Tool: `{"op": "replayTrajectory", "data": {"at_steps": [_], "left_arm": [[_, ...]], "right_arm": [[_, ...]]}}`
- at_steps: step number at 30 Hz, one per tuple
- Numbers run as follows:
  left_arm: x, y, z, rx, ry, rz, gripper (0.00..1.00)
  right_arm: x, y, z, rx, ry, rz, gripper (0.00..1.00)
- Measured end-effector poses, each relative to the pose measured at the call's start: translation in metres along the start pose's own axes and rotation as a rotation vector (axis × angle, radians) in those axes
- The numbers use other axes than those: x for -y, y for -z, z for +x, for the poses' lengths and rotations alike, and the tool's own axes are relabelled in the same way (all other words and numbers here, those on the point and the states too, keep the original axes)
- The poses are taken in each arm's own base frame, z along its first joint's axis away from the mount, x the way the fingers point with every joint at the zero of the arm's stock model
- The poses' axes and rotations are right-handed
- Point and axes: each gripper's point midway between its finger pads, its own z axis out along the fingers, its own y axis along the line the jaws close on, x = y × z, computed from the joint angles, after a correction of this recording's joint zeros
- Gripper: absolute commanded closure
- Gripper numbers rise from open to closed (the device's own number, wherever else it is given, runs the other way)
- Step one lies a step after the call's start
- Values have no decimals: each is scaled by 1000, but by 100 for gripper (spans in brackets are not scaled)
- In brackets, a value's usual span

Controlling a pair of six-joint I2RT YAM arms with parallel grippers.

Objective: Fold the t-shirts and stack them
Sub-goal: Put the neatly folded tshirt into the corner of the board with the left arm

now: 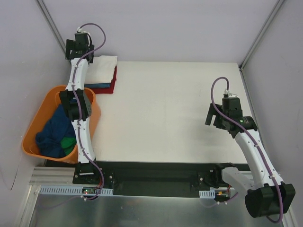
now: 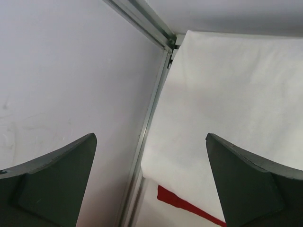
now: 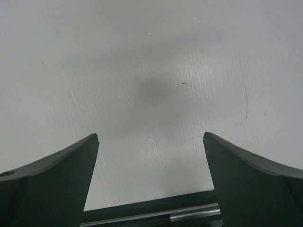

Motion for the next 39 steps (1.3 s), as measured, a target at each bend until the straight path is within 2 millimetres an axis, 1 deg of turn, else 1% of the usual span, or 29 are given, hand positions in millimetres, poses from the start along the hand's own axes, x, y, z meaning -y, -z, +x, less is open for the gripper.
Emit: {"op": "replayTrajectory", "data": {"at_steps": [2, 4, 7, 11, 12, 13, 14, 17, 18, 20, 21, 23, 25, 26, 27, 29, 30, 31, 33, 34, 36, 37, 39], "left_arm": [[1, 15, -13, 28, 5, 9, 1], [4, 34, -28, 63, 9, 22, 1], [13, 66, -53, 125, 14, 45, 1], [39, 112, -82, 204, 14, 102, 1], [45, 120, -86, 216, 13, 114, 1], [57, 133, -93, 236, 11, 138, 1], [65, 141, -96, 249, 11, 153, 1], [100, 172, -105, 281, 2, 217, 1], [109, 180, -106, 286, 0, 237, 1], [137, 205, -106, 299, 5, 308, 1], [151, 219, -101, 292, 8, 350, 1], [182, 252, -86, 271, 23, 481, 1], [206, 286, -65, 230, 49, 617, 1], [218, 307, -52, 202, 71, 702, 1], [225, 326, -38, 168, 97, 772, 1], [229, 355, -12, 103, 145, 858, 1], [229, 366, 2, 78, 165, 872, 1], [228, 373, 14, 54, 177, 872, 1], [230, 387, 52, 6, 195, 853, 1], [233, 395, 76, -26, 185, 852, 1], [243, 408, 126, -87, 159, 862, 0], [246, 413, 154, -127, 136, 867, 1], [247, 415, 204, -196, 116, 859, 1]], "right_arm": [[-2, 0, 1, -3, 1, -13, 3], [-4, 1, 1, -5, 2, -25, 3], [-9, 4, 1, -4, 4, -58, 3], [-18, 8, -2, 2, 8, -110, 3], [-20, 10, -3, 6, 8, -122, 3], [-21, 11, -4, 9, 8, -131, 3], [-23, 12, -4, 12, 8, -142, 3], [-26, 19, -6, 35, 5, -172, 3], [-27, 22, -7, 46, 3, -183, 3], [-30, 28, -9, 68, 1, -207, 3], [-31, 31, -10, 78, 0, -216, 3], [-32, 36, -11, 94, -1, -229, 3], [-33, 39, -12, 108, -2, -243, 3], [-33, 40, -13, 115, -3, -246, 3], [-33, 40, -14, 124, -4, -249, 3], [-34, 39, -13, 135, -10, -252, 3], [-33, 37, -12, 139, -13, -253, 3], [-34, 34, -10, 143, -21, -255, 3], [-33, 26, -1, 143, -34, -257, 3], [-32, 22, 4, 145, -38, -255, 3], [-28, 12, 18, 137, -55, -244, 3], [-25, 7, 25, 137, -62, -233, 3], [-18, 1, 36, 143, -76, -209, 3]]}}
